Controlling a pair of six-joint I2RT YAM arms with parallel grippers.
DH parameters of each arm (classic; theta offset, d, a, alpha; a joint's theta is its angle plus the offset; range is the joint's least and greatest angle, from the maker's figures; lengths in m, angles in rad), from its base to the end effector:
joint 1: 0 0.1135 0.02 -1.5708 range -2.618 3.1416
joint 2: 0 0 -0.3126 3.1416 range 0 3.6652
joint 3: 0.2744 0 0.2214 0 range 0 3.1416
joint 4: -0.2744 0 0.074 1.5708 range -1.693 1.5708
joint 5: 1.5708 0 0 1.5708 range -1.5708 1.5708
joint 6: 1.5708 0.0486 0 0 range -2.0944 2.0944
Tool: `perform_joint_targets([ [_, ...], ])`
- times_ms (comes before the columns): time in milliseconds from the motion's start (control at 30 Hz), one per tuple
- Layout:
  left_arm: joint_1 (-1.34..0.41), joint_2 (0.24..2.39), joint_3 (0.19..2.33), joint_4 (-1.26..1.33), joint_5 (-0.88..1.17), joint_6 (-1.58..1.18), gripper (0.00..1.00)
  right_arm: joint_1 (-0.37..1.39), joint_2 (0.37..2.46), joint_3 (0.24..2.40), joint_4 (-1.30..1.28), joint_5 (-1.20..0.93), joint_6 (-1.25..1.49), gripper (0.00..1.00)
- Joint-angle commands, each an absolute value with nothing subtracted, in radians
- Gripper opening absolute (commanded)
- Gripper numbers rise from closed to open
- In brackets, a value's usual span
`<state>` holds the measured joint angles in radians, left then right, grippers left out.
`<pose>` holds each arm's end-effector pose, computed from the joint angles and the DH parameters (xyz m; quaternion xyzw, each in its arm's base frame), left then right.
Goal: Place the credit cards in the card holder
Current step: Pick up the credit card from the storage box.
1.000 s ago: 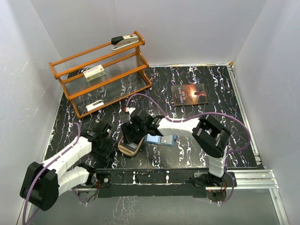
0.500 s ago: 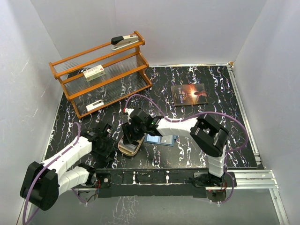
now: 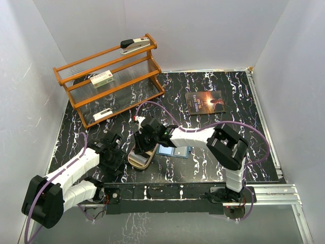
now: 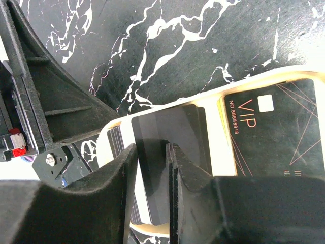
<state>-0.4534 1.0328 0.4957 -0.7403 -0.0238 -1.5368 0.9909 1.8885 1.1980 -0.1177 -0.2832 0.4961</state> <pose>0.0986 -0.0467 0.2071 -0.5115 0.8467 -0.1162 0.0894 0.2097 0.3450 0.2337 -0.2759 0.8781 0.3458 0.1825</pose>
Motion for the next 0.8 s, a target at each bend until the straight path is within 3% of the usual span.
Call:
perform_joint_targets([
  [0,-0.449,1.031,0.528,-0.755,-0.037,-1.532,0.59,0.99,1.852,1.183,-0.116,-0.284,0.508,0.23],
  [467,-0.451,1.025,0.566,-0.791,-0.07,-1.52,0.6,0.965,1.808,1.173,-0.14,-0.218,0.52,0.1],
  [767,-0.45,1.018,0.579,-0.808,-0.086,-1.517,0.6,0.962,1.831,1.169,-0.119,-0.276,0.533,0.17],
])
